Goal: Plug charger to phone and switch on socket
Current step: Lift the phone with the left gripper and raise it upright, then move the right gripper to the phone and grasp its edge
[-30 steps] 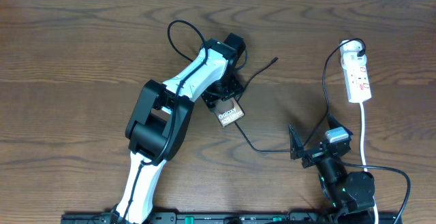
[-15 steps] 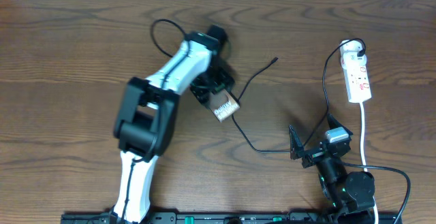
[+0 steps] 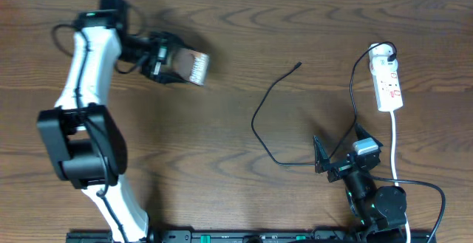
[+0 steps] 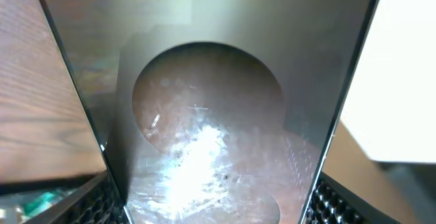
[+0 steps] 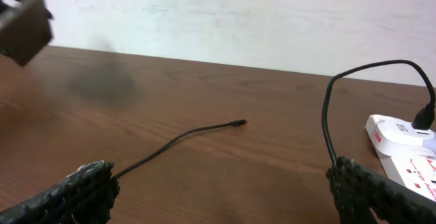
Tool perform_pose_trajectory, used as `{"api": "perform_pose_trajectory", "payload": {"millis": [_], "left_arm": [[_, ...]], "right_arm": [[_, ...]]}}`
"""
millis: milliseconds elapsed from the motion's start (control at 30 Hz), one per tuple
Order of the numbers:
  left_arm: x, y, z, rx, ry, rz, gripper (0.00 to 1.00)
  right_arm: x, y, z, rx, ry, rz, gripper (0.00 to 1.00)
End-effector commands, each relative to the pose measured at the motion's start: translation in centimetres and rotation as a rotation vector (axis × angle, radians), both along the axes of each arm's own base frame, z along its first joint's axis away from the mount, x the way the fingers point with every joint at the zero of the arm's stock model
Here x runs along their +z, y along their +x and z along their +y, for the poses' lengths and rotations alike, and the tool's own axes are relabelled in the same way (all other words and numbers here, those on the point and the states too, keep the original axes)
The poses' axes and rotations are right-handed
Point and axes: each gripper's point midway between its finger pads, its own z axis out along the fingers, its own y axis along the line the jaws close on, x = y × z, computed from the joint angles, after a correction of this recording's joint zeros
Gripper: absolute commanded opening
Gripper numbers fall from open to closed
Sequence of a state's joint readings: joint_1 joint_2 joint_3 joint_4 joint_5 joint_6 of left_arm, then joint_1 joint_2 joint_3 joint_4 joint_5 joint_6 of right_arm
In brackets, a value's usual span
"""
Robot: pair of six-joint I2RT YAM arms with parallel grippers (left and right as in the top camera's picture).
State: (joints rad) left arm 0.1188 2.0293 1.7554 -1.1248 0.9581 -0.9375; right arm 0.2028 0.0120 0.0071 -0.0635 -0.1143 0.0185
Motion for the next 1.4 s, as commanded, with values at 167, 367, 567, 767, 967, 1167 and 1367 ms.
{"api": "perform_pose_trajectory", "payload": {"millis": [167, 367, 567, 767, 967, 1167, 1367], "left_arm": [[3.2, -1.7, 0.8, -0.048, -0.195, -0.067, 0.07], [3.5, -3.6, 0.4, -0.124, -0.202, -0.081, 0.07], [3.7, -4.7, 0.2, -0.15, -0.211, -0.059, 0.08], [3.4, -4.8, 0.3, -0.154, -0.196, -0.051, 0.07], [2.9, -4.7, 0.6, -0.155, -0.16, -0.044, 0.07], [2.8, -4.7, 0.6, -0.135, -0.163, -0.017, 0.07], [2.8, -4.6, 0.6, -0.132, -0.162, -0.015, 0.07]], "right_arm": [[-0.1, 0.0, 0.1, 0.001, -0.005, -0.001, 0.99], [-0.1, 0.0, 0.1, 0.001, -0.005, -0.001, 0.99], [-0.1, 0.0, 0.1, 0.001, -0.005, -0.001, 0.99], [-0.1, 0.0, 0.1, 0.001, -0.005, -0.001, 0.99], [-0.1, 0.0, 0.1, 0.001, -0.005, -0.001, 0.99], [-0.1, 0.0, 0.0, -0.004, -0.01, -0.003, 0.99], [0.2, -0.1, 0.3, 0.015, -0.017, -0.018, 0.99]]}}
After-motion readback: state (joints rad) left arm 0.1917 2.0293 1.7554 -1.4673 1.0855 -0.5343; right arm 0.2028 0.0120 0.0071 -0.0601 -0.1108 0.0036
